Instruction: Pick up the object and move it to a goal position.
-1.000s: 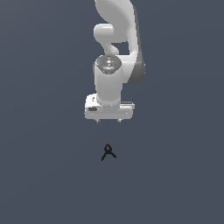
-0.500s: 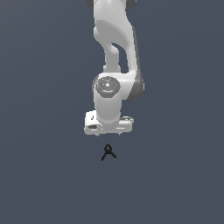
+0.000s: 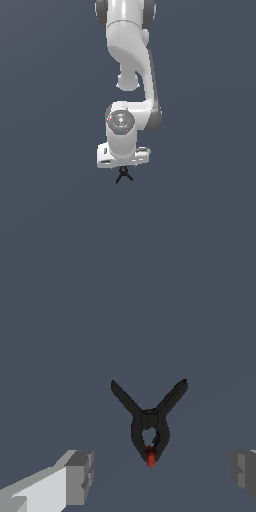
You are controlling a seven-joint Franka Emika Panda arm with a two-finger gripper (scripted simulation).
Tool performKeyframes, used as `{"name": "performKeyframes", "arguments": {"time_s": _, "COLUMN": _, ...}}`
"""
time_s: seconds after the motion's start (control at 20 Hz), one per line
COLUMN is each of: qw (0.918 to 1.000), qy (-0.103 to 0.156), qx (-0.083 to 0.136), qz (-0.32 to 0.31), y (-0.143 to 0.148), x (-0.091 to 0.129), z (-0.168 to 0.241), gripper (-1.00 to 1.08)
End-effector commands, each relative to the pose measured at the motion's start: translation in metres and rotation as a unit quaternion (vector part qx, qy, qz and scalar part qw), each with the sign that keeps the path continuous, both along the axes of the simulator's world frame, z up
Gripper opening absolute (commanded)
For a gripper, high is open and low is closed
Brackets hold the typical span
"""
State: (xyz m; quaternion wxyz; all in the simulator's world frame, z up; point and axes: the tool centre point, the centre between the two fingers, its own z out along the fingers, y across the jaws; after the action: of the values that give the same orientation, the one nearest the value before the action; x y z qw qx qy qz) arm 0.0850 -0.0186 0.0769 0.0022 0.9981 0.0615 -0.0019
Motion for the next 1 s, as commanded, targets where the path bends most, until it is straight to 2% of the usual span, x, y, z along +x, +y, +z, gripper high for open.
{"name": "performKeyframes", "arguments": {"time_s": 0.0, "qw": 1.0, "qy": -0.001, "qx": 0.001, "qz": 0.003, "y": 0.0, "x": 0.005, "z": -0.007, "gripper": 1.0}}
{"name": "performKeyframes", "arguments": {"time_s": 0.5, "qw": 1.0, "qy": -0.001, "qx": 0.002, "qz": 0.005, "y": -0.001, "x": 0.008, "z": -0.016, "gripper": 1.0}}
{"name": "performKeyframes", "arguments": {"time_s": 0.95, "qw": 1.0, "qy": -0.002, "qx": 0.002, "qz": 0.006, "y": -0.001, "x": 0.007, "z": -0.058, "gripper": 1.0}}
